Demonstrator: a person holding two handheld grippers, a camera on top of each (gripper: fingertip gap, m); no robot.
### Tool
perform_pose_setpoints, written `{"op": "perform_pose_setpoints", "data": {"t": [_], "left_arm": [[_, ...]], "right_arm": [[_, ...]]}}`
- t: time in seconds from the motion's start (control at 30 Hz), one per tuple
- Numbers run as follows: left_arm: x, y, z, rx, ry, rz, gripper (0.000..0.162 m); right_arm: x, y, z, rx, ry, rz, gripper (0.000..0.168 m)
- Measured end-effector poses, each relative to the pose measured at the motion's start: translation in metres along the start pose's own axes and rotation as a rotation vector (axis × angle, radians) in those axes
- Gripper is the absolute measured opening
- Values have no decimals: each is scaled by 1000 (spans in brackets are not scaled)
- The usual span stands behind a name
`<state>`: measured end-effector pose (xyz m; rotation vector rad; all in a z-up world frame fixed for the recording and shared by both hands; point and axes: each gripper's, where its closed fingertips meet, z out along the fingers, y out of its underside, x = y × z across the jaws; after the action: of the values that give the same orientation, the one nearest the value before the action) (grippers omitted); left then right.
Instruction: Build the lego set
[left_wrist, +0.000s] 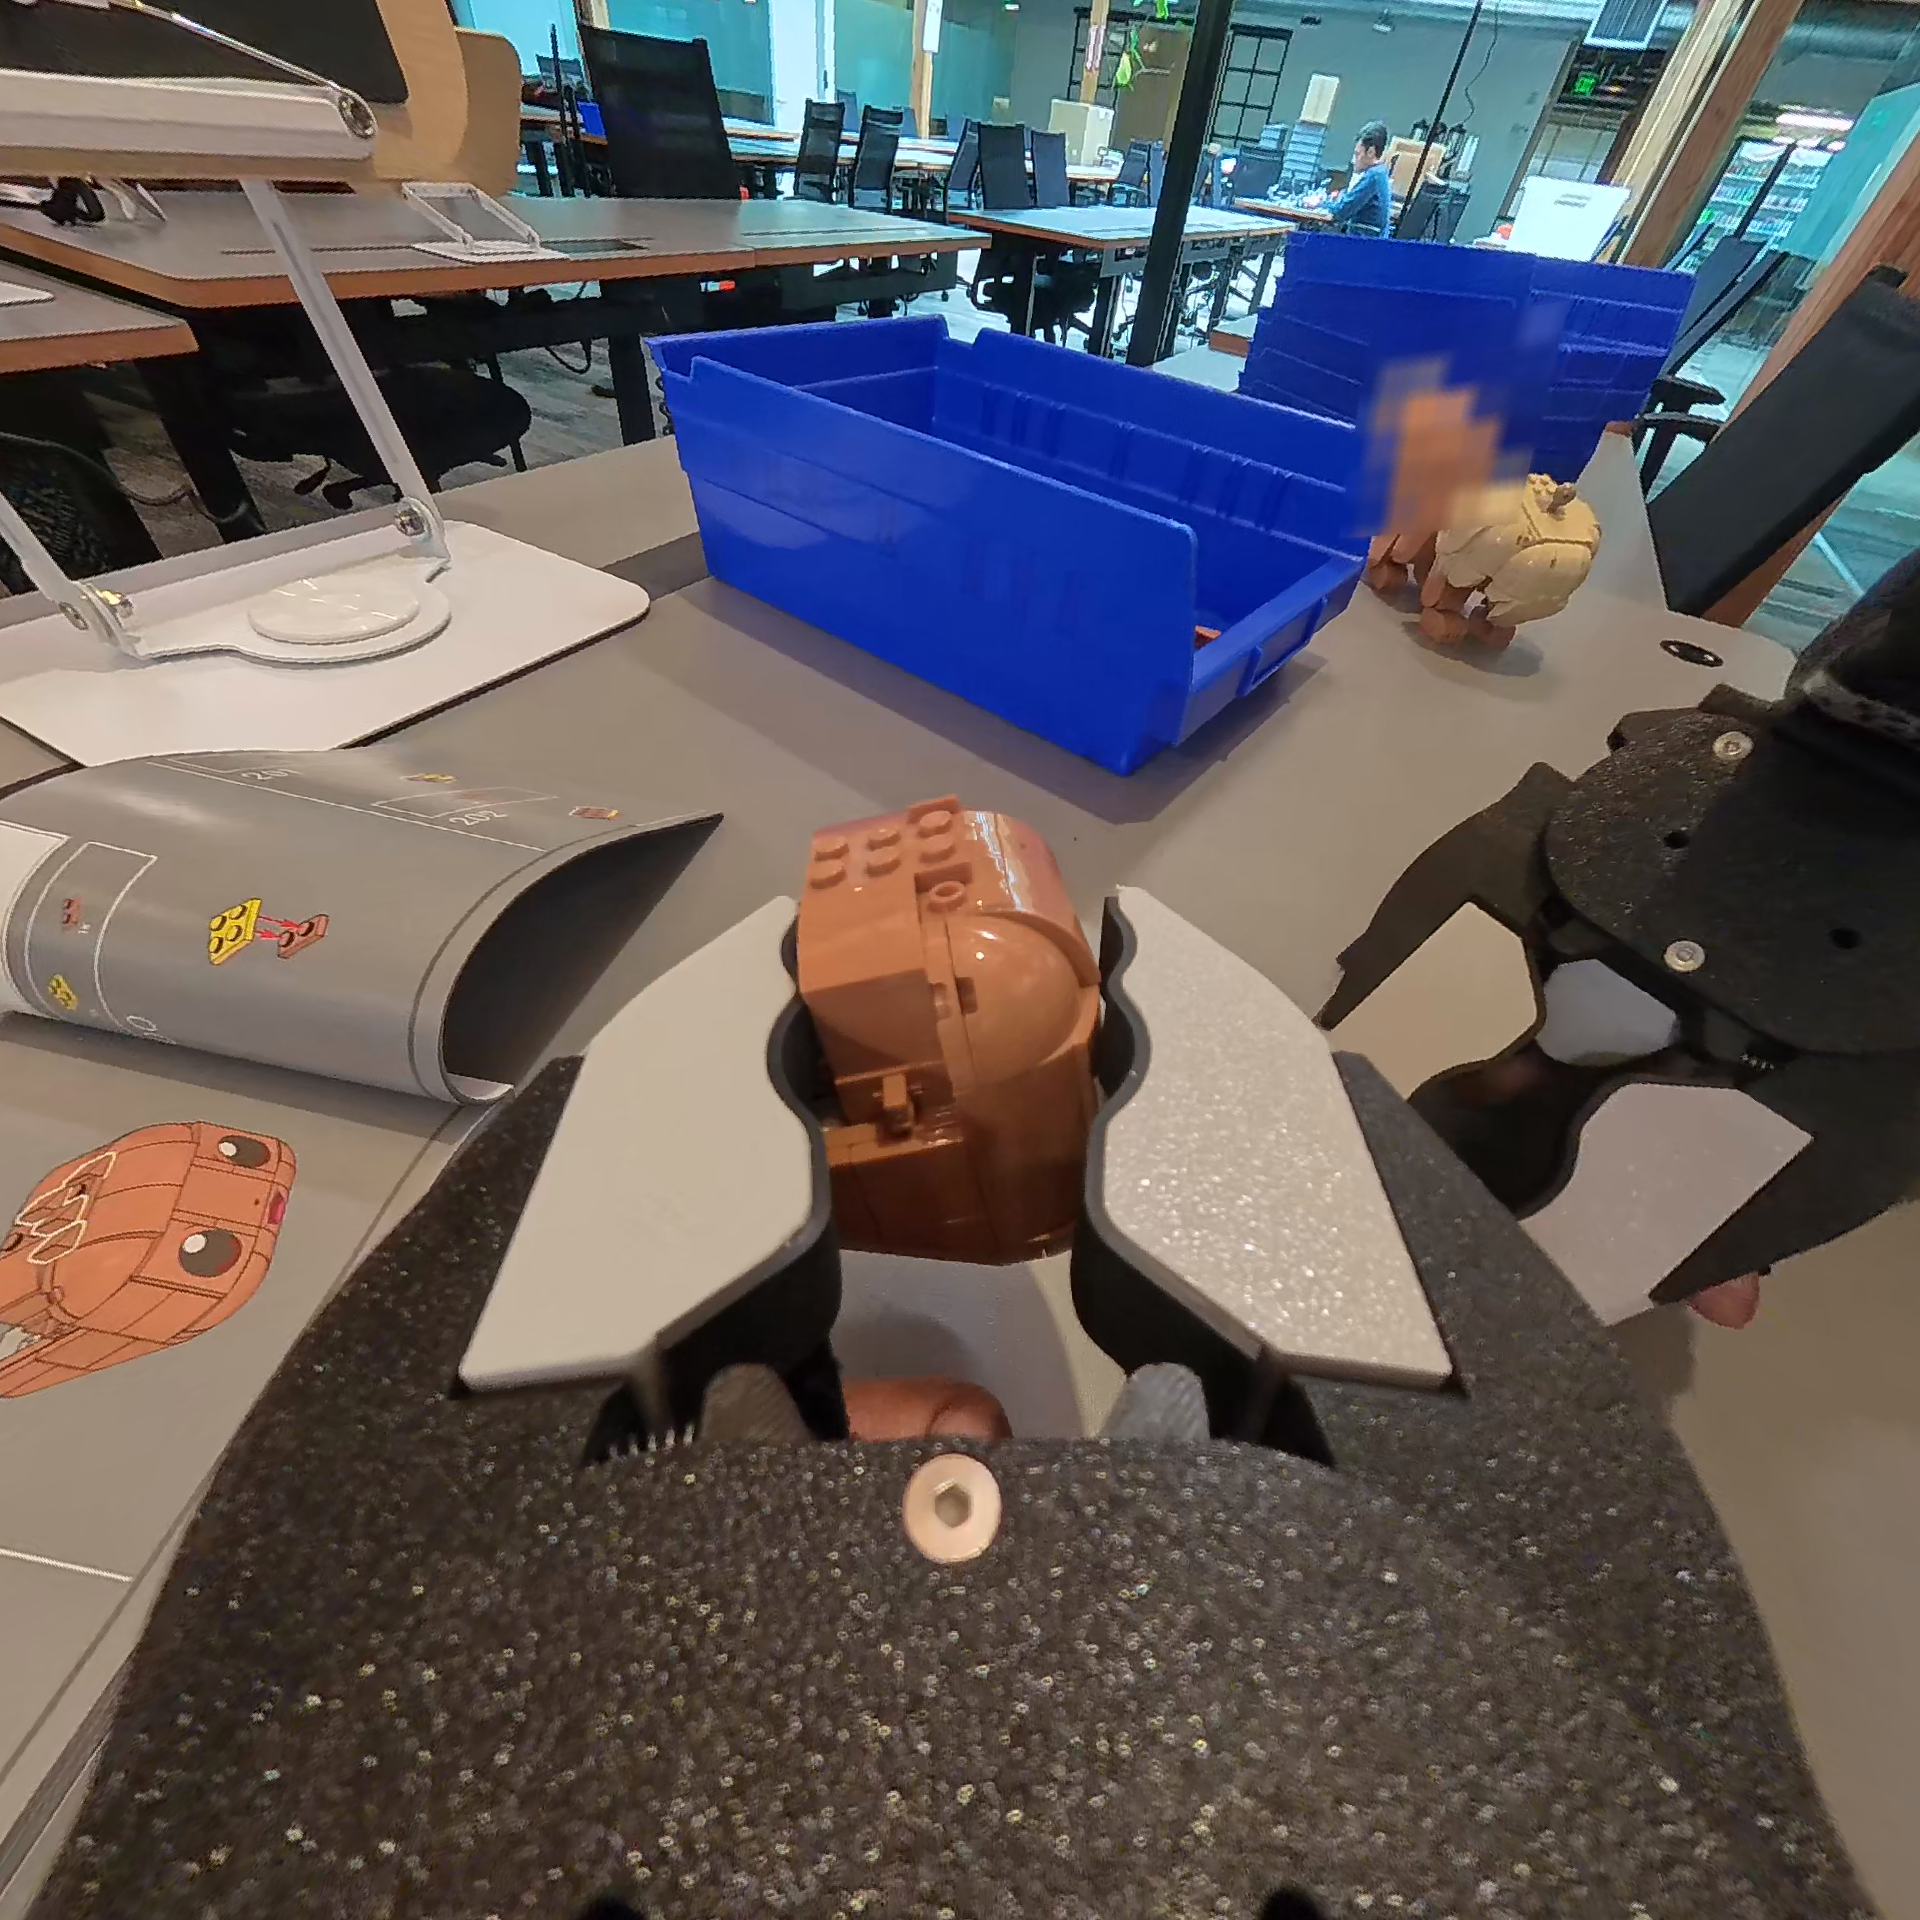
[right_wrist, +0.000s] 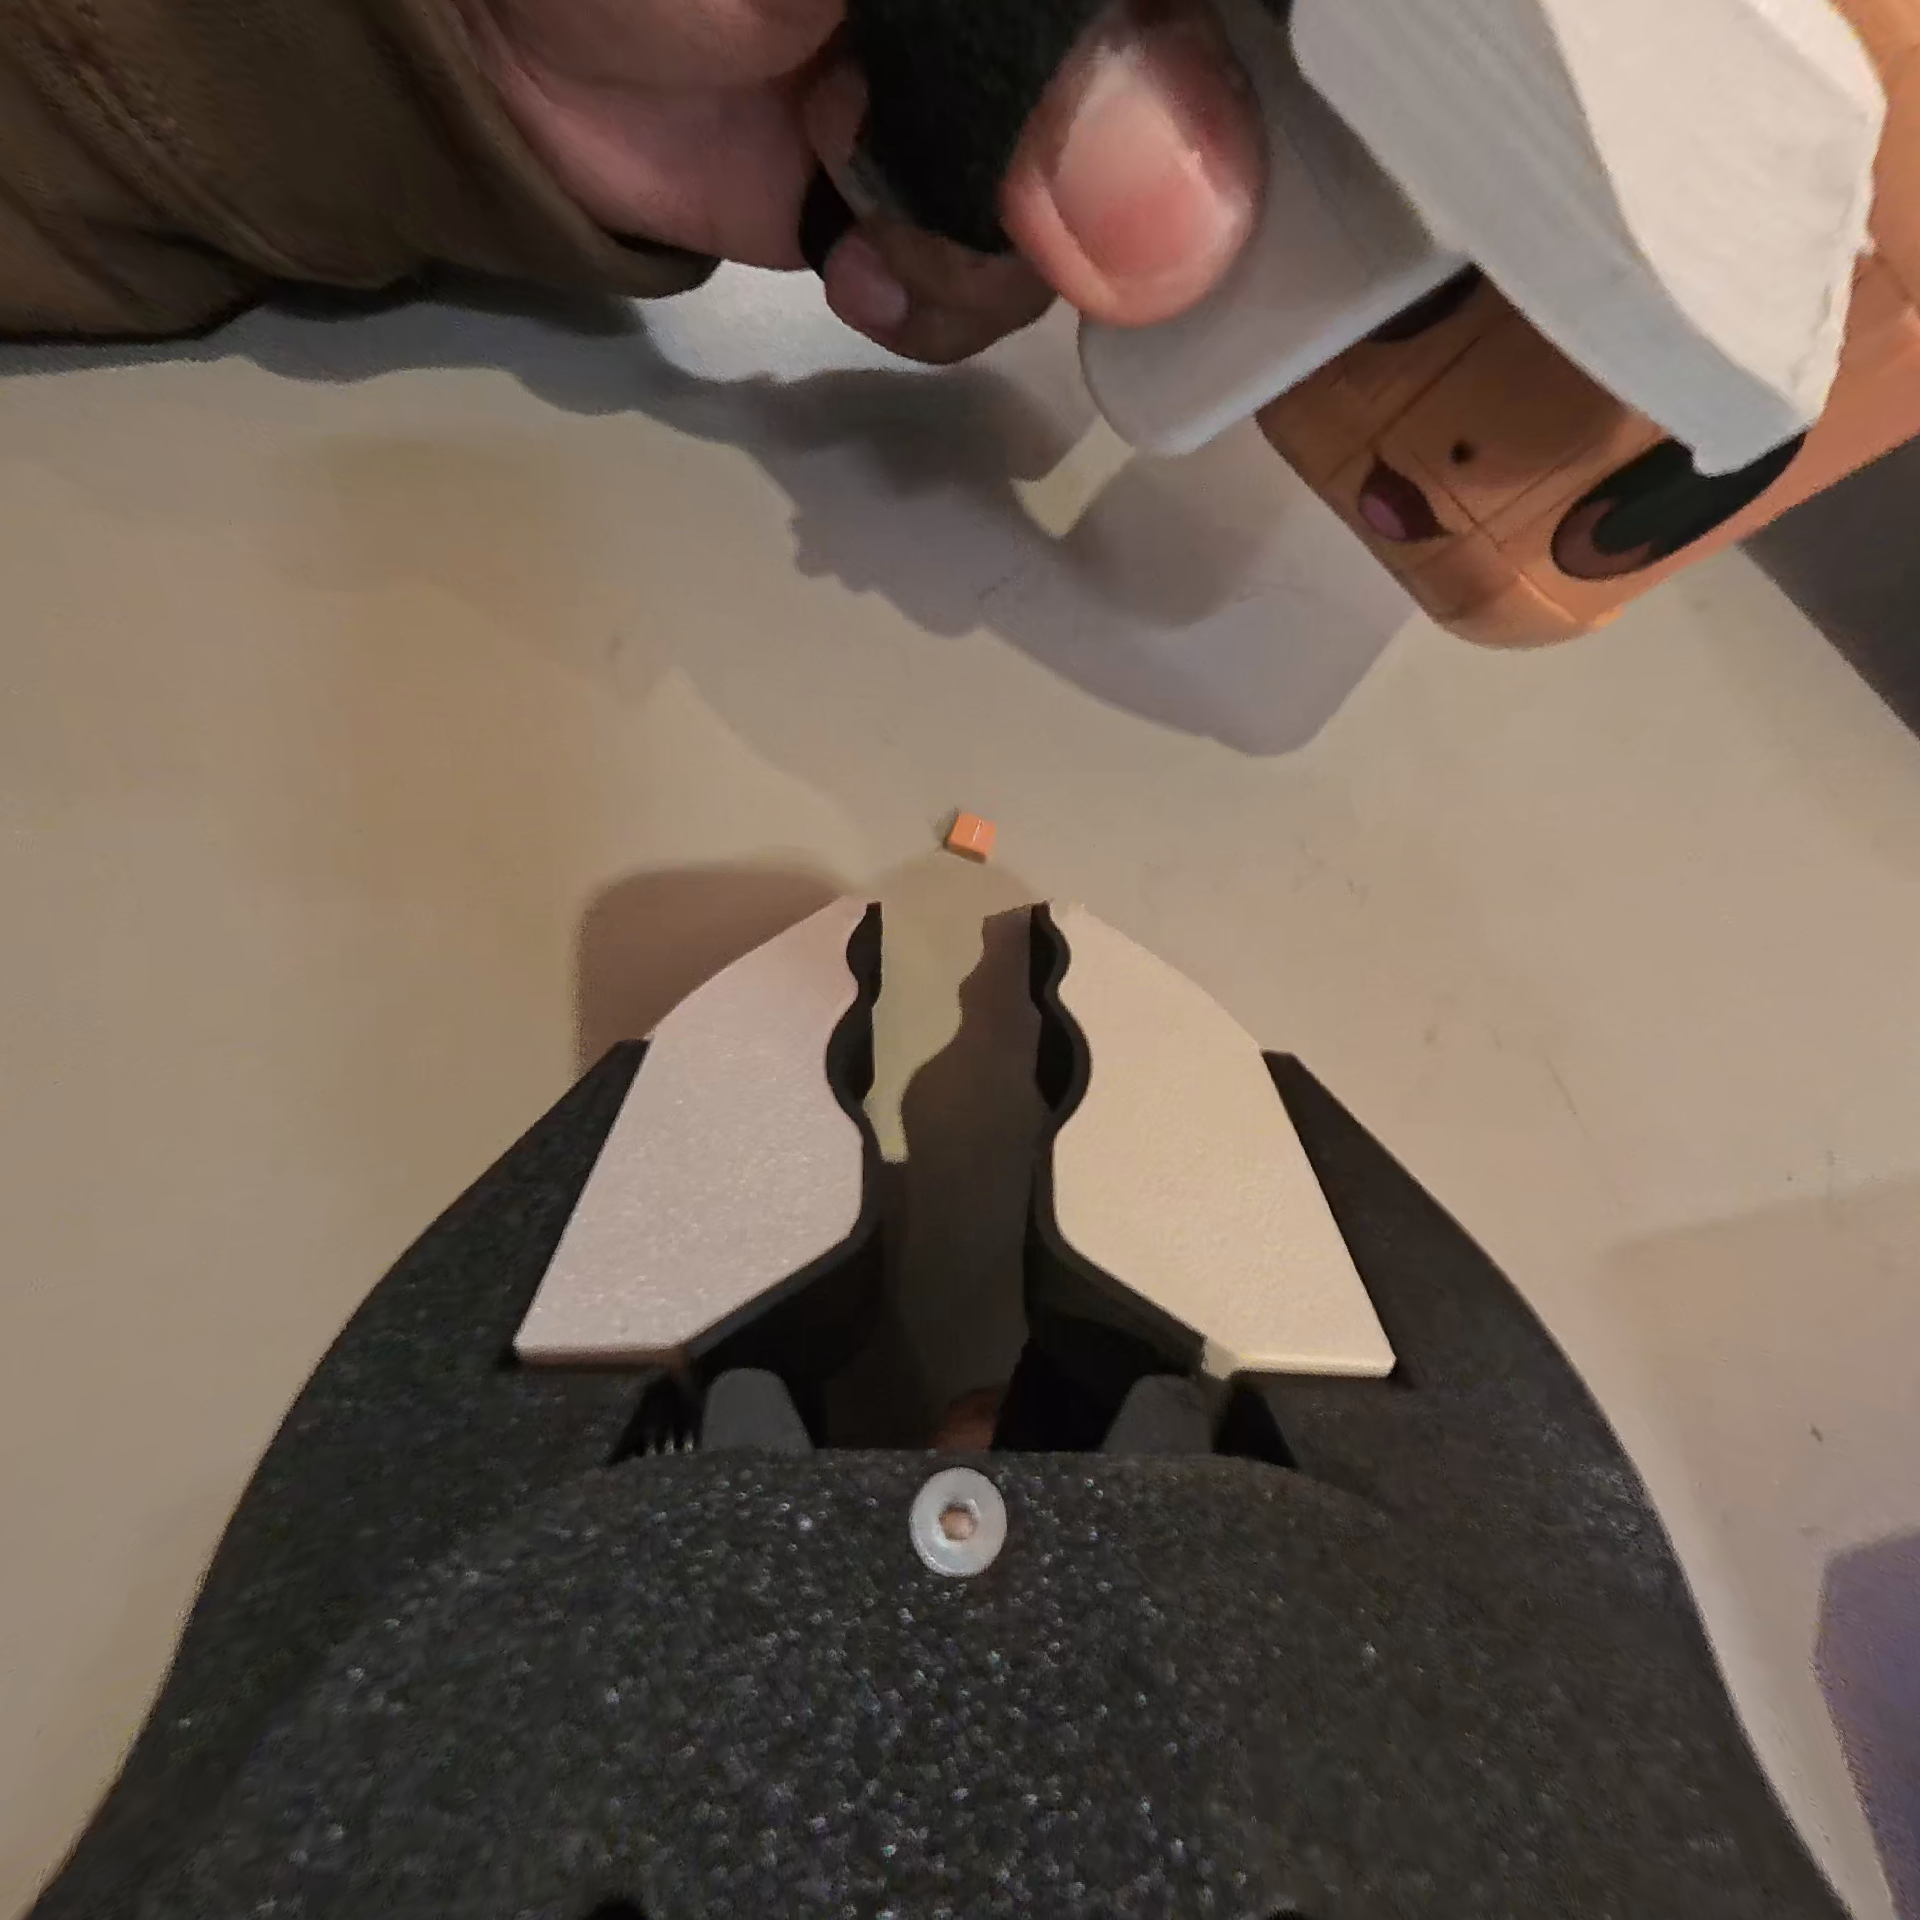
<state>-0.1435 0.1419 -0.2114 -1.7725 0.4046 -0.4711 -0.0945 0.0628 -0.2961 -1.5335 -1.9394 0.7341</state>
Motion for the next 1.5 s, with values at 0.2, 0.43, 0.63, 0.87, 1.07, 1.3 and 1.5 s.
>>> {"op": "perform_pose_setpoints", "data": {"t": [0.2,0.43,0.63,0.87,1.07,1.3,1.5], "left_arm": [[1,0,0,-2,8,4,52],[0,-1,-1,5,8,4,52],[2,0,0,-1,11,9,52],[1,-1,-1,4,9,8,52],[2,-1,-1,4,10,11,51],[0,-3,-3,14,8,7,51],[-12,-7,-9,28,-30,0,52]], "right_arm": [[-2,-10,9,-13,-16,-21,27],[-8,-6,10,-51,-15,53,25],[-28,-10,10,-20,-64,-13,25],[-14,-11,7,-5,-11,59,23],[-28,-15,15,-27,-42,20,23],[-13,-20,10,-7,-12,29,23],[6,-31,26,-16,68,-11,25]]}}
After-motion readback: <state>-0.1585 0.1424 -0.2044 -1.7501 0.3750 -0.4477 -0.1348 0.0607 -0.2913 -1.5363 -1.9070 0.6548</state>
